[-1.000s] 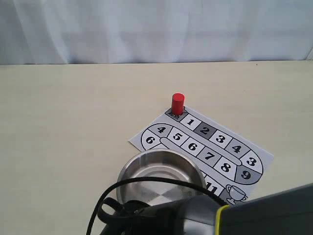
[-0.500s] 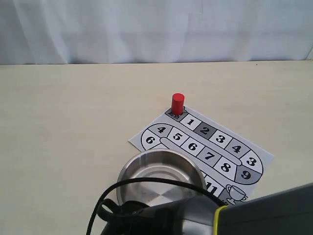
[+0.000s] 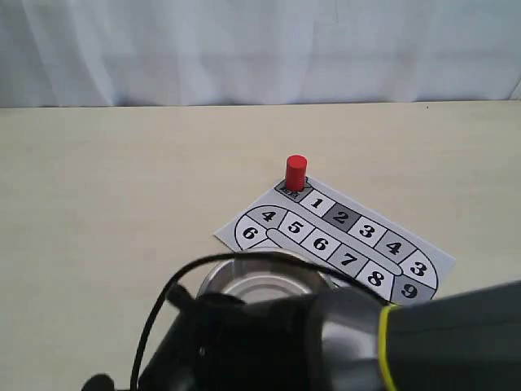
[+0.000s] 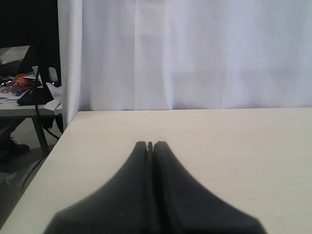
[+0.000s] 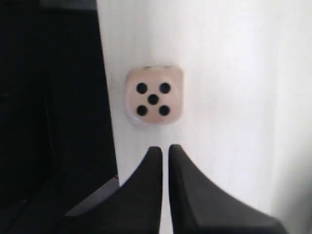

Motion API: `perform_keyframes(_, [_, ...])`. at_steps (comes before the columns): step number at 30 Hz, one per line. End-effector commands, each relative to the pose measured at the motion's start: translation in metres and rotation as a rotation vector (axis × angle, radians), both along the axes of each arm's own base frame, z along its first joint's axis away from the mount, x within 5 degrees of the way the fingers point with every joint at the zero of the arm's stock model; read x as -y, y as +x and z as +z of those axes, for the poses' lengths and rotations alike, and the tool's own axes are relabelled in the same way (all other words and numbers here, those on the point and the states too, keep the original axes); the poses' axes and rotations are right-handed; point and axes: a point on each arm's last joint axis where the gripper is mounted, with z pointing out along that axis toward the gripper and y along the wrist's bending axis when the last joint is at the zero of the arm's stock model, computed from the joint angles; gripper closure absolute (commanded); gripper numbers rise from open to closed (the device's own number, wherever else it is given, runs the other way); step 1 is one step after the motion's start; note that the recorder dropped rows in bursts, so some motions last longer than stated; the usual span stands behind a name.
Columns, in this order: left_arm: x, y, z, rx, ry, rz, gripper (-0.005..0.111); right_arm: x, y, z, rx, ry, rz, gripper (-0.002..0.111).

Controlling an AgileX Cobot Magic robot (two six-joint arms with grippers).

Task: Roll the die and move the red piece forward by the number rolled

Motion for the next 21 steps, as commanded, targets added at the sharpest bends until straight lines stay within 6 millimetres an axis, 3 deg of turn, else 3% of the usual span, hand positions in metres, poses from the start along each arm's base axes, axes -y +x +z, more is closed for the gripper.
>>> perform_keyframes(1, [0.000, 0.000, 0.003, 0.016, -0.002, -0.001, 0.107, 0.003, 0.027, 0.029, 0.035, 0.056, -0.067, 0.104])
perform_keyframes(7, [0.000, 0.000, 0.003, 0.016, -0.002, -0.001, 0.107, 0.009, 0.080, 0.063, 0.106, 0.204, -0.233, 0.104])
perform_keyframes(13, [0.000, 0.000, 0.003, 0.016, -0.002, -0.001, 0.107, 0.030, 0.134, 0.082, 0.223, 0.257, -0.349, 0.103])
perform_keyframes(17, [0.000, 0.000, 0.003, 0.016, -0.002, -0.001, 0.107, 0.051, 0.169, 0.090, 0.298, 0.312, -0.516, 0.089])
perform_keyframes(21, [0.000, 0.000, 0.003, 0.016, -0.002, -0.001, 0.107, 0.078, 0.201, 0.095, 0.343, 0.361, -0.650, 0.065])
